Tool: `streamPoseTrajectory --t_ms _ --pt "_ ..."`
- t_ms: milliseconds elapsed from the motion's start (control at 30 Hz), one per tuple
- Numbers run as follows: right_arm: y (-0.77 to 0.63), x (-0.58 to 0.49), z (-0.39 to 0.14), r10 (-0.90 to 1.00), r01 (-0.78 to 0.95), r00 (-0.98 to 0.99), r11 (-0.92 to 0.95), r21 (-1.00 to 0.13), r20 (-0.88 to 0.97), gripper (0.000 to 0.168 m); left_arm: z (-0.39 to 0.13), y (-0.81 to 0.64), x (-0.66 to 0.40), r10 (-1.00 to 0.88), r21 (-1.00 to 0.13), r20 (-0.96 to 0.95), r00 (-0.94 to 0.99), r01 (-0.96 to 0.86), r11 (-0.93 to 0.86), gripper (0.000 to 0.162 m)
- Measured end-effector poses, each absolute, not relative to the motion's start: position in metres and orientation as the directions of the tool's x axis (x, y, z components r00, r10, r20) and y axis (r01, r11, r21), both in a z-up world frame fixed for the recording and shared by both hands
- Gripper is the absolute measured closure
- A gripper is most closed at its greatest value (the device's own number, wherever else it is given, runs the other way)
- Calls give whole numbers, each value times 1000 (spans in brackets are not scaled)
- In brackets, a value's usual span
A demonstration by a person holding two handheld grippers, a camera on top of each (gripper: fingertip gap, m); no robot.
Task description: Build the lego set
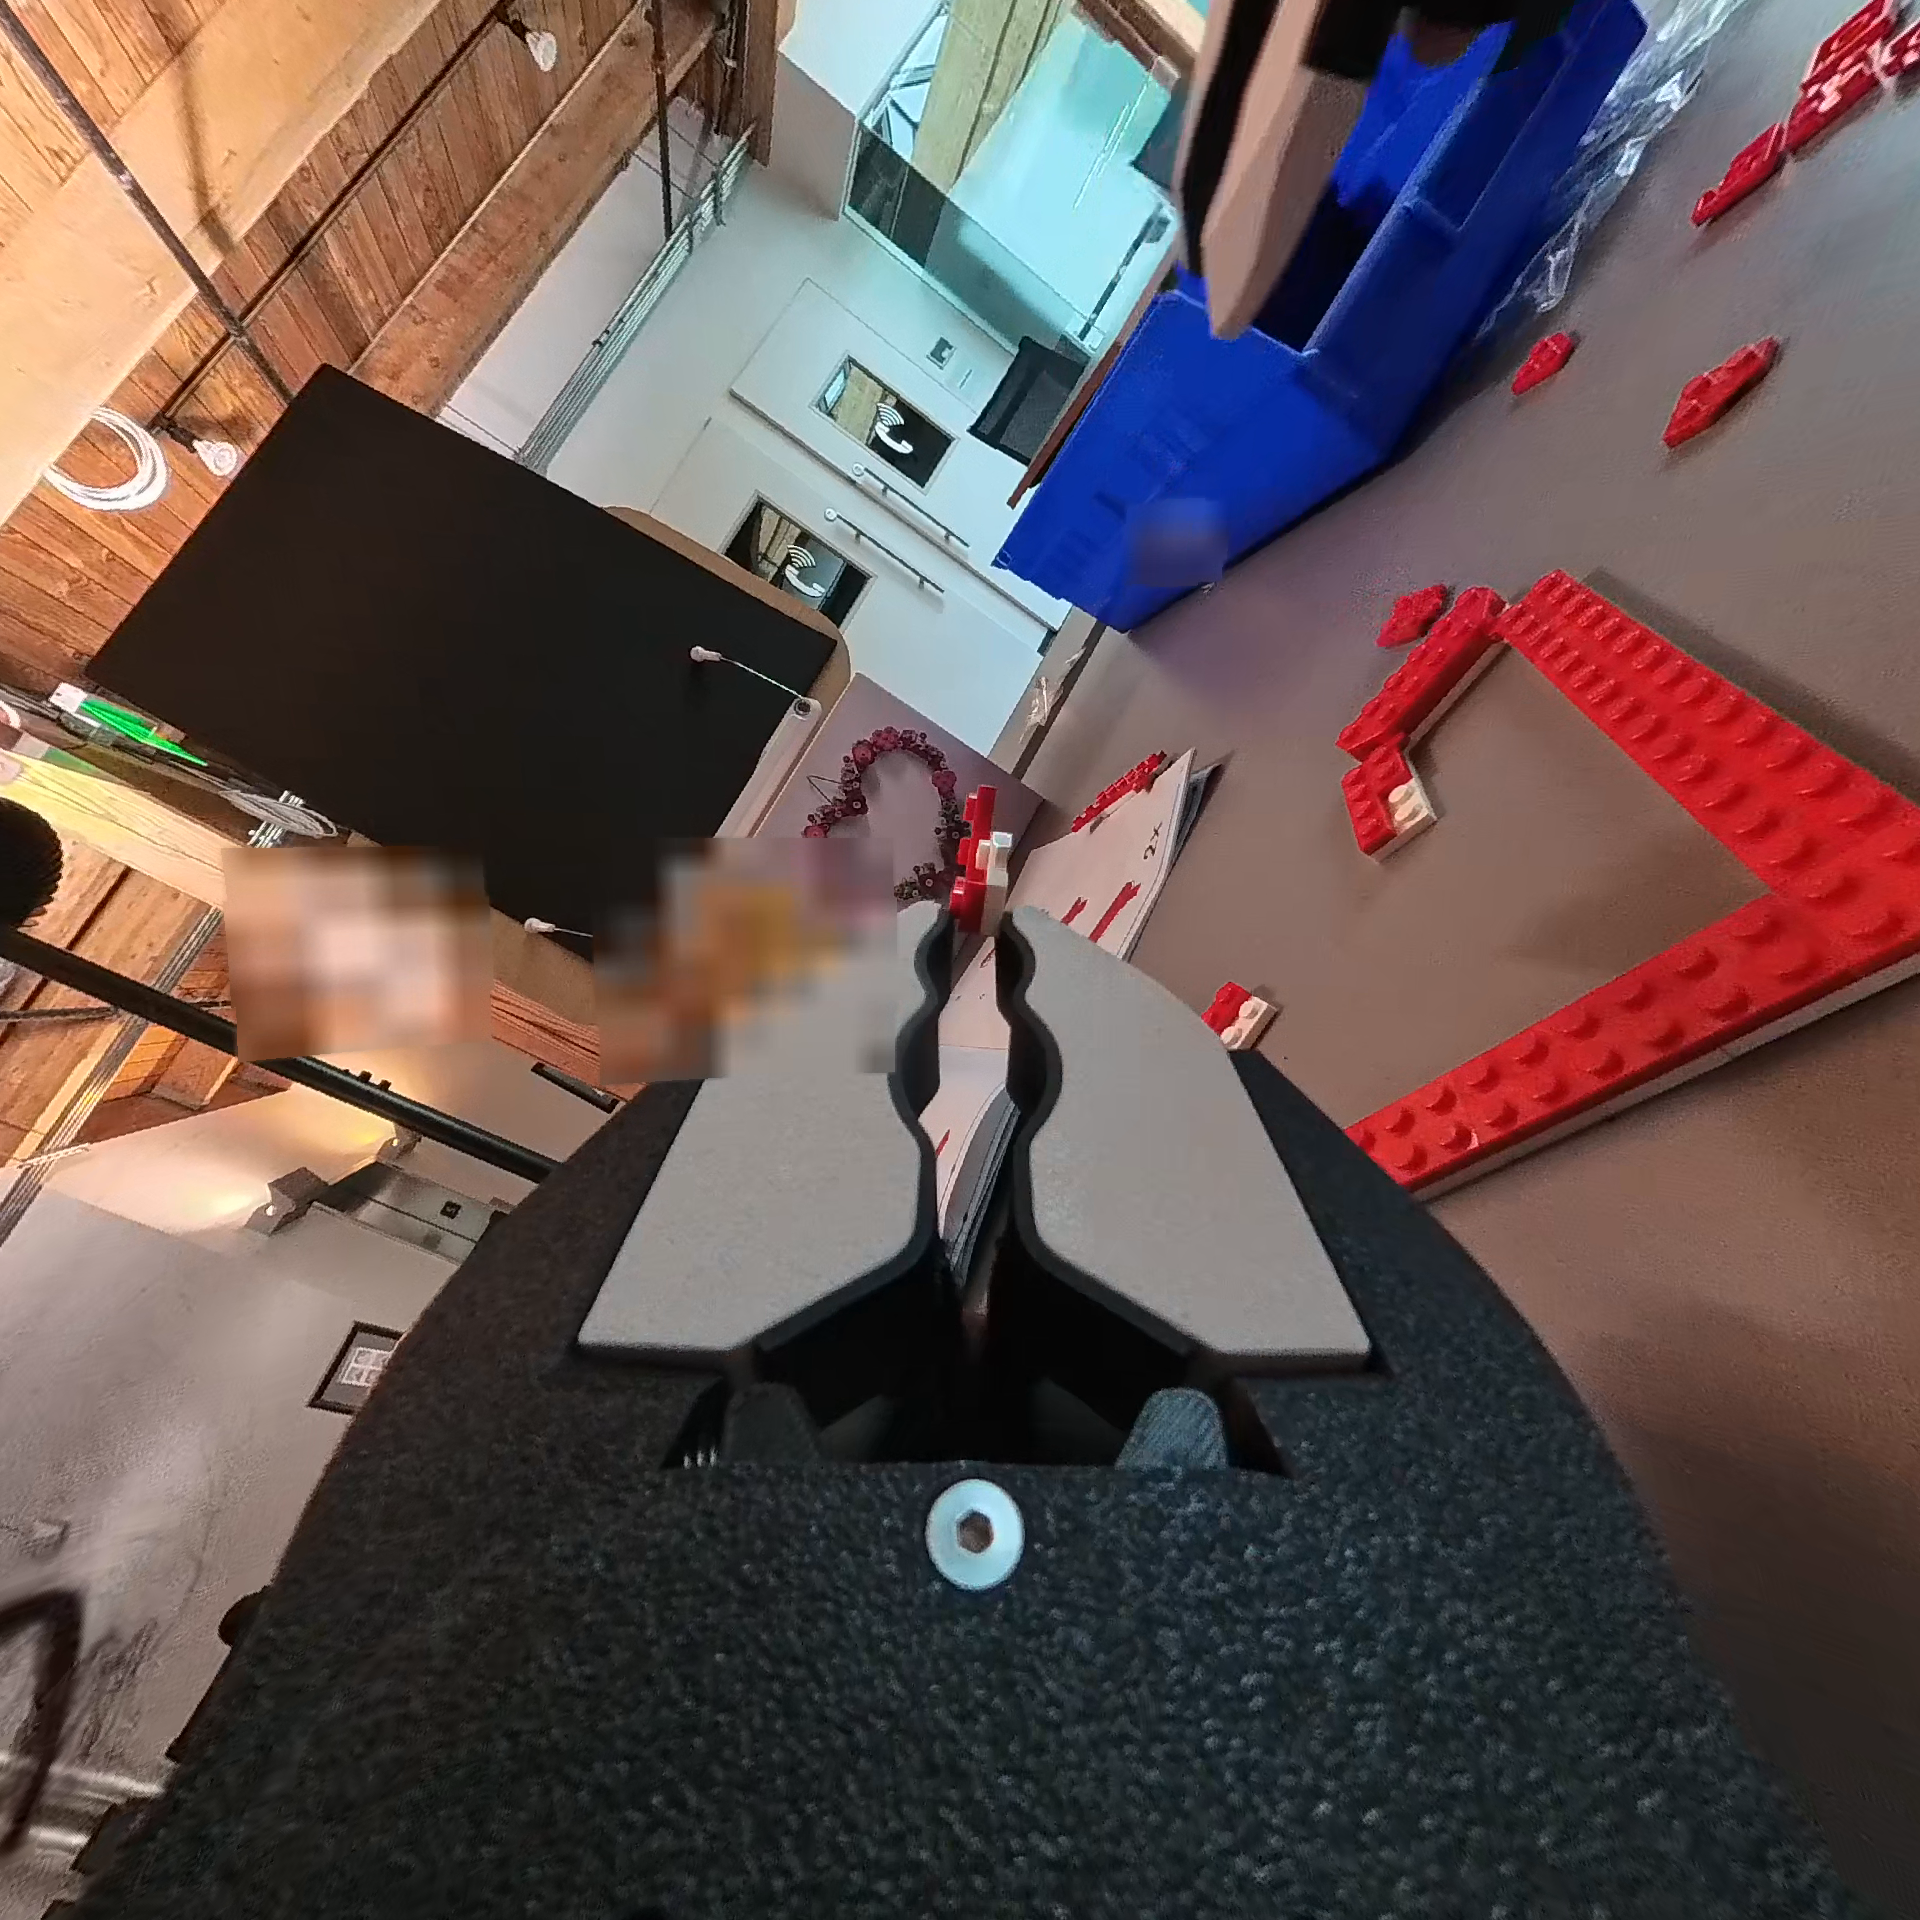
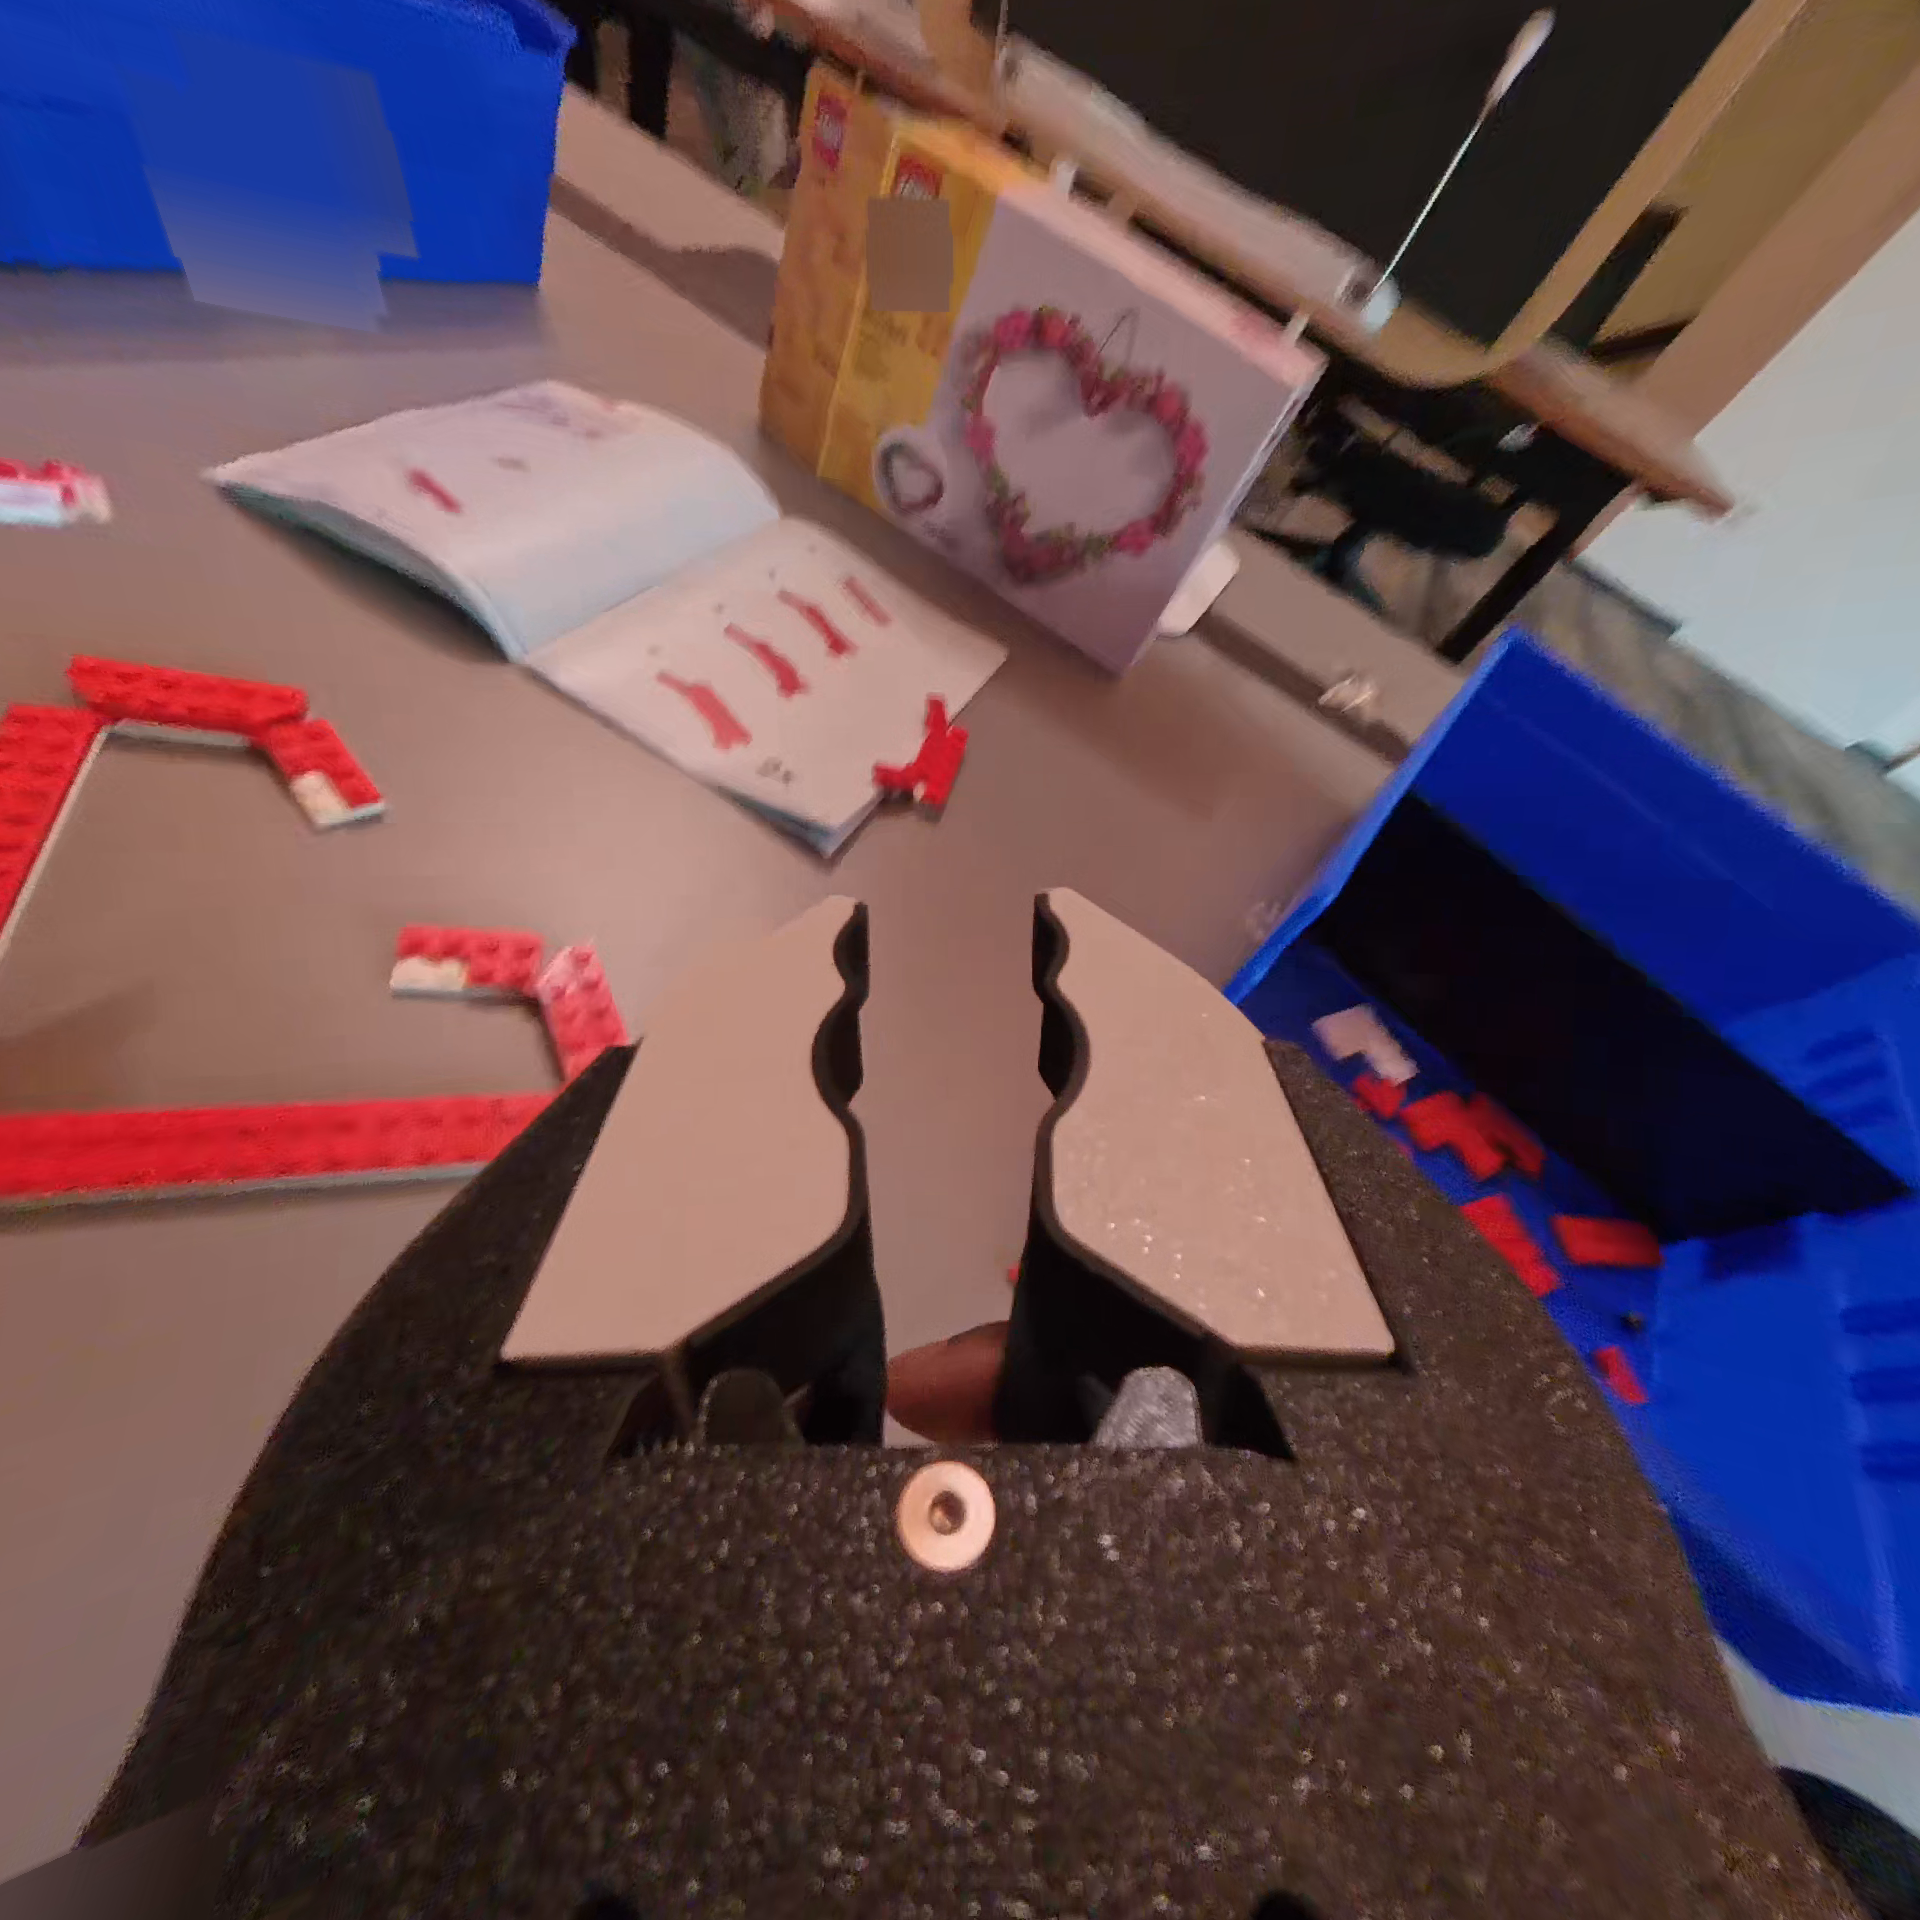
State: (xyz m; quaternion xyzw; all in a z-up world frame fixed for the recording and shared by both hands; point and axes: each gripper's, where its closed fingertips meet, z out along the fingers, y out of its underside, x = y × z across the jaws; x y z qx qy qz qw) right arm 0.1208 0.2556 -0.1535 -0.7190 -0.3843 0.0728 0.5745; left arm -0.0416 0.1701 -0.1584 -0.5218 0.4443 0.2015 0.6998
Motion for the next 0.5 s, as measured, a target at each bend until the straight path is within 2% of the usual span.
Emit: streamPoseTrajectory --t_ms 100,233,400,500 --pt "240 118 -192 756 488 634 -229 -842 162 141 -158 170 -41 -182 -549 -833 522 -746 377 155" --pt "239 113 -232 745 453 666 -441 -775 -34 142 -159 170 -40 -176 -536 -842 510 -755 377 155" --pt "246 104 -250 739 511 673 -484 -710 -19 140 -161 172 -41 -188 -538 -842 506 -761 362 155" --pt "246 102 -251 791 618 605 -396 -679 90 145 -161 173 -42 -189 -539 -841 506 -760 363 155"
